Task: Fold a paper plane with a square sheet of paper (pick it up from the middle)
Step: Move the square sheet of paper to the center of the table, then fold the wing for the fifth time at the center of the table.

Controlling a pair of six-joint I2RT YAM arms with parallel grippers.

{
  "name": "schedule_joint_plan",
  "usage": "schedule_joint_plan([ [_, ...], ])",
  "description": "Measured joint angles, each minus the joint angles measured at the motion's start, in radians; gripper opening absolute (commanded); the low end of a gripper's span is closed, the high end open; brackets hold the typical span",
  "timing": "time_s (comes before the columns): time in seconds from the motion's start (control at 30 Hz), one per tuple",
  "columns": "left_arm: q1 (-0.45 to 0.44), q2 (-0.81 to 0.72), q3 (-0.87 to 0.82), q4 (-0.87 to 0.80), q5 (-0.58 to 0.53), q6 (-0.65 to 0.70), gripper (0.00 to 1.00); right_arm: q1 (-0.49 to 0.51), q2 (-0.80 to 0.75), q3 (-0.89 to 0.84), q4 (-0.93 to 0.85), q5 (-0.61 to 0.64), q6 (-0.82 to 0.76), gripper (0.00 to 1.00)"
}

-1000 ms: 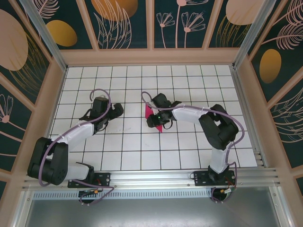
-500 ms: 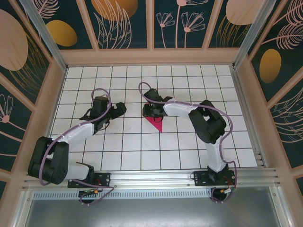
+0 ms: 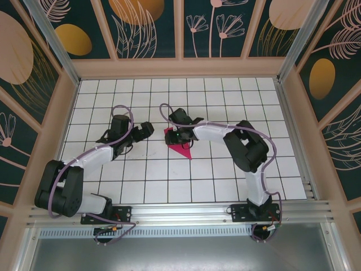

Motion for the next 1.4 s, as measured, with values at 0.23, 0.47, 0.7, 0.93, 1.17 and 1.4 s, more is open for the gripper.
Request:
schedule_joint_plan([
  [0.23, 0.0, 0.001, -0.06, 0.087, 0.11, -0.077, 0.97, -0.022, -0.279, -0.249, 0.162, 0.011, 0.137, 0.34],
  [0.47, -0.005, 0.018, -0.077, 0.172, 0.193, -0.153, 0.95, -0.025, -0.288, -0.356, 0.249, 0.01, 0.28, 0.3],
  [0.7, -0.041, 0.066, -0.077, 0.216, 0.227, -0.197, 0.93, -0.047, -0.211, -0.356, 0.315, 0.002, 0.346, 0.29],
  [0.93, -0.093, 0.156, -0.041, 0.22, 0.255, -0.224, 0.9, -0.076, -0.176, -0.36, 0.337, -0.019, 0.375, 0.29],
  [1.17, -0.135, 0.195, -0.01, 0.228, 0.277, -0.262, 0.88, -0.13, -0.175, -0.454, 0.468, -0.111, 0.429, 0.29],
  [1.4, -0.163, 0.229, 0.005, 0.228, 0.29, -0.294, 0.86, -0.172, -0.175, -0.518, 0.596, -0.201, 0.474, 0.29],
])
